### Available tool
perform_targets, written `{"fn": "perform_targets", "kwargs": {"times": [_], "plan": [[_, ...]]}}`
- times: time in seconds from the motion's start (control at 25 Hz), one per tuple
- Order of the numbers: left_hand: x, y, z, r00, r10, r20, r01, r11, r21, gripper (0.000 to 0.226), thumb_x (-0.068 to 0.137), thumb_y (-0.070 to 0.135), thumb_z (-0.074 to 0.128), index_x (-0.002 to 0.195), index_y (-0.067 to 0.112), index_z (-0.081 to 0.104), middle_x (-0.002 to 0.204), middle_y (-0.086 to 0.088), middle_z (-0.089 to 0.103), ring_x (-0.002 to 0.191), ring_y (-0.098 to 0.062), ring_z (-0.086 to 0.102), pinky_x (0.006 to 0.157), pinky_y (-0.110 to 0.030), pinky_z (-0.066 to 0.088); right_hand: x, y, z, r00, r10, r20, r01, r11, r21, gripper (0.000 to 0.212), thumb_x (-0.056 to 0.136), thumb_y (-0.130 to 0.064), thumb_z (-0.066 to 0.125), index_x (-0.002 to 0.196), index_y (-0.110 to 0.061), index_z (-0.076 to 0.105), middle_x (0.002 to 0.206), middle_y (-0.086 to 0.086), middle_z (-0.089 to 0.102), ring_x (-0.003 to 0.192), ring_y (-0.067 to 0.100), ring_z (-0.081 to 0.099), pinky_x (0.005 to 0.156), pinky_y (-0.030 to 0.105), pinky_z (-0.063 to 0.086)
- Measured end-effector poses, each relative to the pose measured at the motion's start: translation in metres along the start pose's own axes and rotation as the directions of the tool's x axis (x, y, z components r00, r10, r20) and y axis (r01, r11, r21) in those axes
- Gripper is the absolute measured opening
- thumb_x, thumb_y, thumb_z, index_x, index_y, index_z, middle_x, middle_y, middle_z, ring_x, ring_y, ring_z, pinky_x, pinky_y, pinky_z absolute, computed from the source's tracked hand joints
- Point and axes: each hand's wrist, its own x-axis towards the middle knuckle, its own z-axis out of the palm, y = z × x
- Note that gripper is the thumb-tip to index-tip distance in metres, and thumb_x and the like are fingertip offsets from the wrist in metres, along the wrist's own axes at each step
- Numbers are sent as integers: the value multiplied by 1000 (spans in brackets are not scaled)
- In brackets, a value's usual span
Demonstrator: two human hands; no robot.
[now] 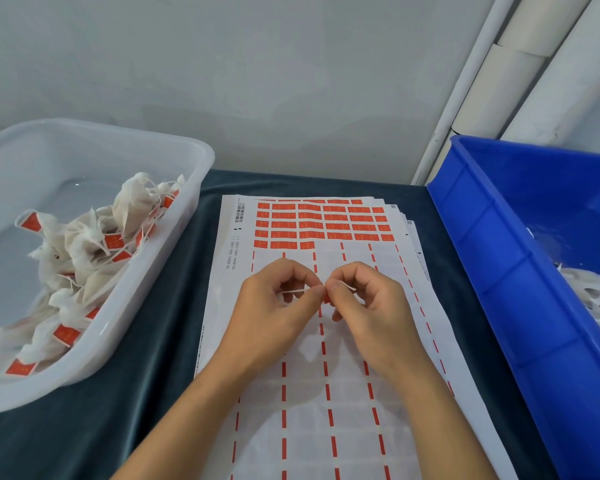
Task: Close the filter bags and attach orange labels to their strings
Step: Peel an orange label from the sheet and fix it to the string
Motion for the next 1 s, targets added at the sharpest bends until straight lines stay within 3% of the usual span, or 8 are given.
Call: {"fn": "perform_targets", "kwargs": {"times": [0.24, 0.44, 0.68, 0.92, 1.0], "plan": [[2, -1, -3, 1000, 14, -17, -14, 999, 42, 14, 94, 18, 72, 85, 29, 72, 87, 15, 72, 91, -9, 67, 77, -13, 51, -1, 2, 1, 1000, 0, 18, 0, 1000, -9, 15, 100, -21, 65, 91, -32, 71, 89, -10, 72, 93, 14, 68, 76, 31, 62], [1, -3, -2, 998, 57, 23, -58, 996, 62, 17, 96, 17, 68, 86, 30, 70, 88, 17, 70, 93, -5, 65, 78, -8, 48, -2, 0, 1, 999, -40, 14, 40, 999, -27, 15, 100, -19, 65, 91, -30, 71, 88, -11, 72, 91, 13, 69, 75, 26, 60], [3, -4, -2, 1000, -7, 8, 7, 1000, 7, 9, 97, 28, 71, 90, 34, 71, 90, 20, 71, 95, -3, 66, 79, -7, 48, -1, 1, 1, 999, -12, -39, 11, 1000, -12, 11, 99, -23, 68, 95, -32, 72, 91, -15, 74, 95, 11, 69, 78, 33, 63], [3, -3, -4, 999, 30, 13, -31, 997, 73, 13, 98, 26, 69, 89, 35, 69, 90, 22, 68, 96, -2, 63, 77, -7, 48, 0, 4, 3, 998, -43, -46, 41, 998, -38, 18, 98, -21, 68, 91, -38, 70, 89, -16, 72, 94, 9, 69, 73, 21, 61], [1, 0, -5, 999, 32, 6, -33, 981, 190, 9, 98, 32, 68, 90, 37, 65, 92, 22, 65, 98, -3, 60, 75, -10, 48, 0, 4, 3, 998, -49, -38, 47, 998, -48, 20, 98, -21, 69, 91, -40, 69, 89, -16, 72, 95, 8, 68, 73, 15, 58]]}}
